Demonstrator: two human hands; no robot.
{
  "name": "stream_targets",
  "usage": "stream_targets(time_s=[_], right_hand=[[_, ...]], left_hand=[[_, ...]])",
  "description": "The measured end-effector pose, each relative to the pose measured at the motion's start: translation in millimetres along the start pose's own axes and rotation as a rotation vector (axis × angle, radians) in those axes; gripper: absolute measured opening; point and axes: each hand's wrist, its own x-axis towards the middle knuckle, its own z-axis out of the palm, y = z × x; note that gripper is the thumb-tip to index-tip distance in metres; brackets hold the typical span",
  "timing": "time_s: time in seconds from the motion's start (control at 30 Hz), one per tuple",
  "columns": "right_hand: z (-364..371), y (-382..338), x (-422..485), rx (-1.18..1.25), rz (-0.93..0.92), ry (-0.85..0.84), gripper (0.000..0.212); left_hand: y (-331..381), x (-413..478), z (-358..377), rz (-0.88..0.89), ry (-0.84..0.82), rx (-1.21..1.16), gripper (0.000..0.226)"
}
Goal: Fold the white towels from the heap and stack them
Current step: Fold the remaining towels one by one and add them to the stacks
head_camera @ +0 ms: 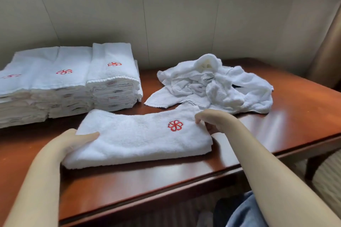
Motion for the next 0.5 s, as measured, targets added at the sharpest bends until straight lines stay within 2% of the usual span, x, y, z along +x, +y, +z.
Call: stream_targets(time_s=[0.1, 0.17, 0.2, 0.27, 0.3, 0.33, 0.4, 0.43, 0.5], right_hand=[[-1, 0, 0, 0.002, 0.008, 0.019, 0.009], [-3, 0, -1, -0.140, -0.009, 0.039, 0.012], [-5, 0, -1, -0.263, -0.017, 0.058, 0.024], [-5, -2, 1, -0.509, -0.061, 0.128, 0.068], [-2, -5, 2, -0.605, -0.128, 0.198, 0.083], [3, -8, 2, -0.666, -0.235, 0.275, 0.087], [22, -13, 4, -0.767, -0.474, 0.359, 0.073], [33, -14, 6, -0.818, -0.550, 0.337, 0.060], [54, -15, 9, -0.950, -0.560, 0.244, 0.039]], left_hand=[[0, -2, 2, 0.010, -0.025, -0.005, 0.075], [1, -3, 3, 0.034, -0.033, -0.015, 0.066], [1, -3, 4, 0.039, -0.038, -0.026, 0.063], [0, -6, 1, 0.039, -0.061, -0.048, 0.057], [-2, -9, -3, 0.038, -0.096, -0.061, 0.052], [-4, -12, -6, 0.031, -0.150, -0.069, 0.046], [-8, -20, -11, 0.002, -0.270, -0.068, 0.038], [-10, -23, -13, -0.011, -0.293, -0.087, 0.035], [-13, -23, -15, -0.019, -0.221, -0.221, 0.030]])
